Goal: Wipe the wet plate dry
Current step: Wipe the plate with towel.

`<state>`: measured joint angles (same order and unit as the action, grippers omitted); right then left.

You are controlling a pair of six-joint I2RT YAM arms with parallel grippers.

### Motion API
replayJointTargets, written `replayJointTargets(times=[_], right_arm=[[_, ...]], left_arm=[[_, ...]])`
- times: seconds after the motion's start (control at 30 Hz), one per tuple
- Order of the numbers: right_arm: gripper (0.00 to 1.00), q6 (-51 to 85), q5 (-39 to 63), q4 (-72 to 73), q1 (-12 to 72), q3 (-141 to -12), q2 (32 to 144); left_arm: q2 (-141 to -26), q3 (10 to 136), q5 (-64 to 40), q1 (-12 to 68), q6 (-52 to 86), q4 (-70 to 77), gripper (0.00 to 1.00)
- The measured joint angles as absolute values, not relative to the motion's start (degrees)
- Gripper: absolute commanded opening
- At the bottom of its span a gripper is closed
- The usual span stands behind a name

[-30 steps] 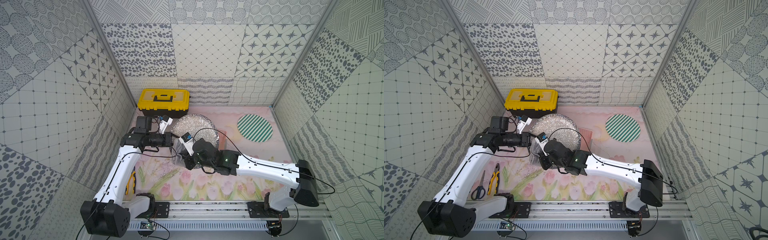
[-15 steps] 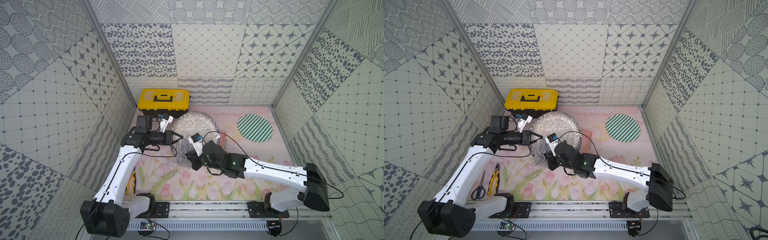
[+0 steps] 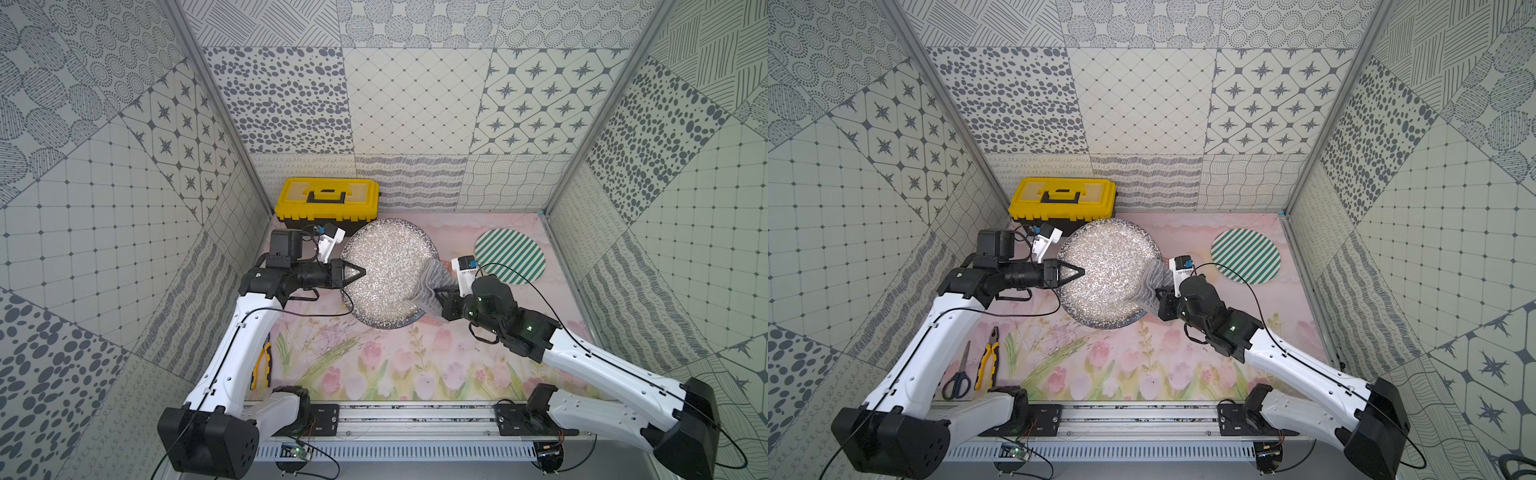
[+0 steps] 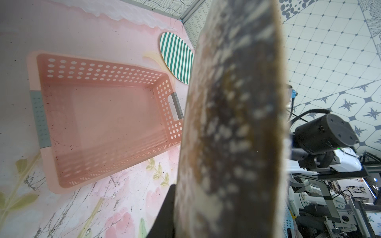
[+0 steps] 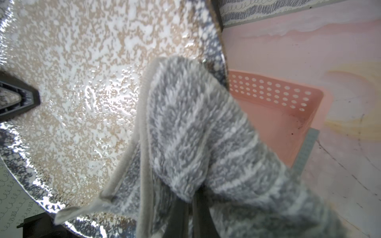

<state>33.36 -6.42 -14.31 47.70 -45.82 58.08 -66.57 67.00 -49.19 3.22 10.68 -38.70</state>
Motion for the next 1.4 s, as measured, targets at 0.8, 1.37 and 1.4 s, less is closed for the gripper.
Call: replayJointTargets(times=[0.8, 1.37, 1.4], right_arm=[[0.00, 24.82, 9.56, -26.92, 42.02, -93.62, 78.96], [0.00, 25.15, 34.13, -38.00, 42.17, -114.65, 103.28], [0.00, 25.10, 35.11, -38.48, 42.30, -114.74, 103.63]], left_arm=[[-63.77, 67.33, -44.01, 10.98, -7.60, -51.46, 0.00], [-63.79, 67.66, -43.53, 12.69, -12.91, -52.62, 0.00], [-63.79, 67.79, -43.55, 12.69, -13.13, -52.64, 0.00]])
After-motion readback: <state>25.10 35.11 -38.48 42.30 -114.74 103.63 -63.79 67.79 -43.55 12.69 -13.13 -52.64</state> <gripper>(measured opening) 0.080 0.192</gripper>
